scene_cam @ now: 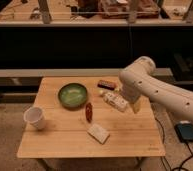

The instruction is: Place the pepper in the ceramic bowl

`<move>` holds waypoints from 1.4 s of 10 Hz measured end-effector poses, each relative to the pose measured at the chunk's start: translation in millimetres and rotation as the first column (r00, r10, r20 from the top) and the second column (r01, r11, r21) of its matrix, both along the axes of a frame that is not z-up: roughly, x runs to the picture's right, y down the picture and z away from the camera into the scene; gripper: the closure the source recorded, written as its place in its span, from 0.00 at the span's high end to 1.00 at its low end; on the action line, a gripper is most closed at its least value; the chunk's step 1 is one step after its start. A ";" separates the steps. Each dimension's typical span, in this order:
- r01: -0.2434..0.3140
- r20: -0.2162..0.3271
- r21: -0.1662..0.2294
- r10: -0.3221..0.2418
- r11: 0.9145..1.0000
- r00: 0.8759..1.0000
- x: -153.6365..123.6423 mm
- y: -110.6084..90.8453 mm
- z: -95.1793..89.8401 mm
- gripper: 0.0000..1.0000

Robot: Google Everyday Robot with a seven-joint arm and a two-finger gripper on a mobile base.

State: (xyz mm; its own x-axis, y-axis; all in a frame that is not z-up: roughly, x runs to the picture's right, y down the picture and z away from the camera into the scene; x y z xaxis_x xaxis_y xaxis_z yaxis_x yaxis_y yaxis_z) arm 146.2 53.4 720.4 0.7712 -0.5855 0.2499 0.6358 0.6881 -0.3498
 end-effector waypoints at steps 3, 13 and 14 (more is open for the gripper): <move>-0.009 0.002 0.011 0.009 1.000 1.000 -22.2 -2.9 10.9 0.80; -0.066 0.128 -0.096 0.078 0.993 0.989 -100.1 38.3 56.6 0.80; -0.072 0.141 -0.118 0.088 0.990 0.986 -101.4 44.1 62.3 0.80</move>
